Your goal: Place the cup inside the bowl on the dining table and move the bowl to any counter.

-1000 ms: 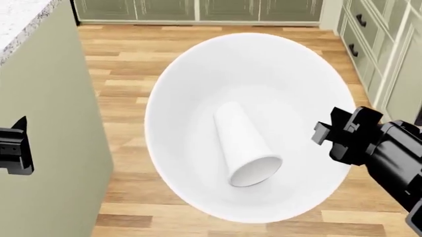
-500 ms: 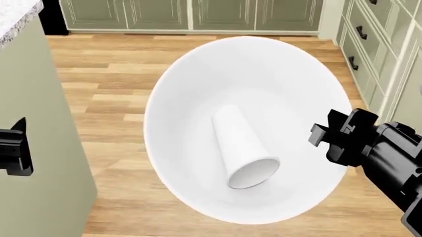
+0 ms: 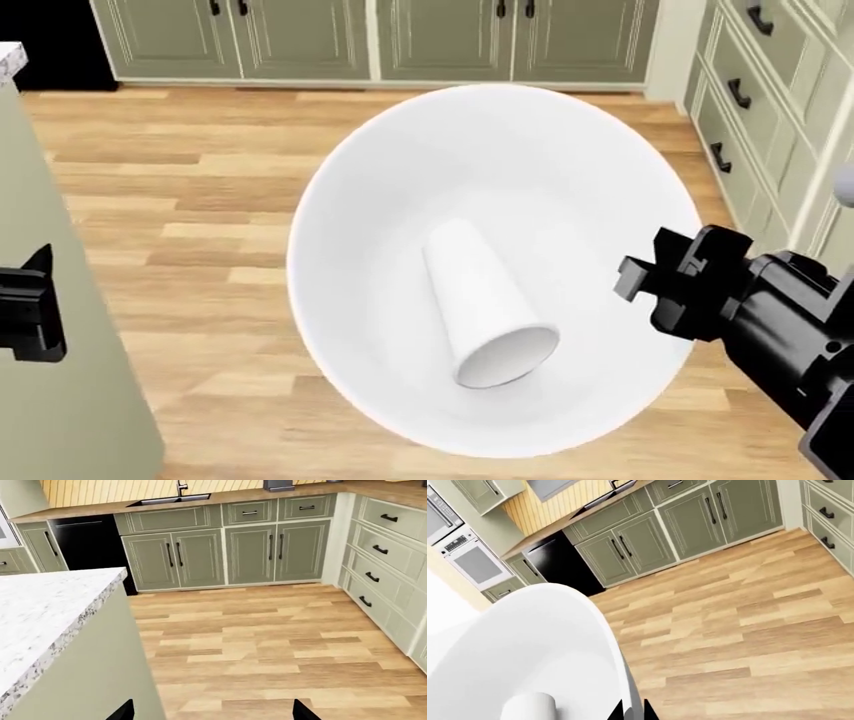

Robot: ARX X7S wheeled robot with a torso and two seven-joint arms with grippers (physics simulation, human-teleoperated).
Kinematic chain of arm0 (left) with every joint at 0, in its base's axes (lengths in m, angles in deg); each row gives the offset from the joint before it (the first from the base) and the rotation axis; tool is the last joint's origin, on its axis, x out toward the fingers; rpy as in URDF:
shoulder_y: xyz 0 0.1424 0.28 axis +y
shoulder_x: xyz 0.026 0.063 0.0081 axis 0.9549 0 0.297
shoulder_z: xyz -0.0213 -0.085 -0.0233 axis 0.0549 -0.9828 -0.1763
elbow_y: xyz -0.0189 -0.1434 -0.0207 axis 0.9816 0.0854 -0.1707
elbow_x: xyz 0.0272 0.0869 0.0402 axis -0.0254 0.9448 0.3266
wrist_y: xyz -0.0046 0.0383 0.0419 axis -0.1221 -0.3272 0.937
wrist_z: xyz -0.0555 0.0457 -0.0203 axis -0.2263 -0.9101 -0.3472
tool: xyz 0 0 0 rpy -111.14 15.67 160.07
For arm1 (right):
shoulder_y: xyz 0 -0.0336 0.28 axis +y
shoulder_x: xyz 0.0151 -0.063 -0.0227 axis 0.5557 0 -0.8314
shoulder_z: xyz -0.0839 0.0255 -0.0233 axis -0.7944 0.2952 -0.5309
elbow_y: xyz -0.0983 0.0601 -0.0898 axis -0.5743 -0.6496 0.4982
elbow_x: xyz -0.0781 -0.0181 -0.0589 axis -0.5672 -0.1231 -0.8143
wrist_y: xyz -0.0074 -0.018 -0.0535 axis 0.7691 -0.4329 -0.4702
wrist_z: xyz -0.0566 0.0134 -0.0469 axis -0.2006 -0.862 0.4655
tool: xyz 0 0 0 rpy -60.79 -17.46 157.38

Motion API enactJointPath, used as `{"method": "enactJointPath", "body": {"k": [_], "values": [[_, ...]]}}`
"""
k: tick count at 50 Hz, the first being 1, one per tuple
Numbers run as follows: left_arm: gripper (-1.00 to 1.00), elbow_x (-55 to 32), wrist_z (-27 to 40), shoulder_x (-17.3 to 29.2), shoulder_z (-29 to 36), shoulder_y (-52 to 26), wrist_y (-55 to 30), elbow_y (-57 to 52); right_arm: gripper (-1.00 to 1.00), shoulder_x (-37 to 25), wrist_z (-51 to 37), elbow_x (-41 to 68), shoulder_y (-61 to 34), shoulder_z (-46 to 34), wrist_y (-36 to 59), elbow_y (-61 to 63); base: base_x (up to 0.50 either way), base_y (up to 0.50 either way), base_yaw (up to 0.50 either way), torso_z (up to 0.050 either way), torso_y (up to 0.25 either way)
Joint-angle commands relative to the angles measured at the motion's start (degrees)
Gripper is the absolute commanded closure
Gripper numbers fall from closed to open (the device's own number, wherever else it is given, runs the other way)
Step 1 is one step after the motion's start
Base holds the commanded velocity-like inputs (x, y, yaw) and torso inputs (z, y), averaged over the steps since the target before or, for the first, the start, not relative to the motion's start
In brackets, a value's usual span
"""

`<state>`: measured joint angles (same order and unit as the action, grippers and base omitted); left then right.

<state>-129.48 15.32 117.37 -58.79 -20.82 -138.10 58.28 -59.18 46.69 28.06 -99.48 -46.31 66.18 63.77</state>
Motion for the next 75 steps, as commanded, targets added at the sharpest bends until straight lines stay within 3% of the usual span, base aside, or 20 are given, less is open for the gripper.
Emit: {"method": "enactJointPath", "body": {"k": [1,75], "values": [[-1.0,0.44,0.01,-0.28,0.64,-0.09,0.43,0.48,1.0,0.09,0.58,-0.19,-0.05,0.01,-0.39,0.0,0.5,-0.06,0.0,0.0,0.0],[-1.0,0.62,0.01,0.25,1.66,-0.15,1.84,1.78,1.0,0.79,2.88,-2.52,0.14,-2.31,-1.75,-1.53,0.5,-0.06,0.0,0.0,0.001]]}}
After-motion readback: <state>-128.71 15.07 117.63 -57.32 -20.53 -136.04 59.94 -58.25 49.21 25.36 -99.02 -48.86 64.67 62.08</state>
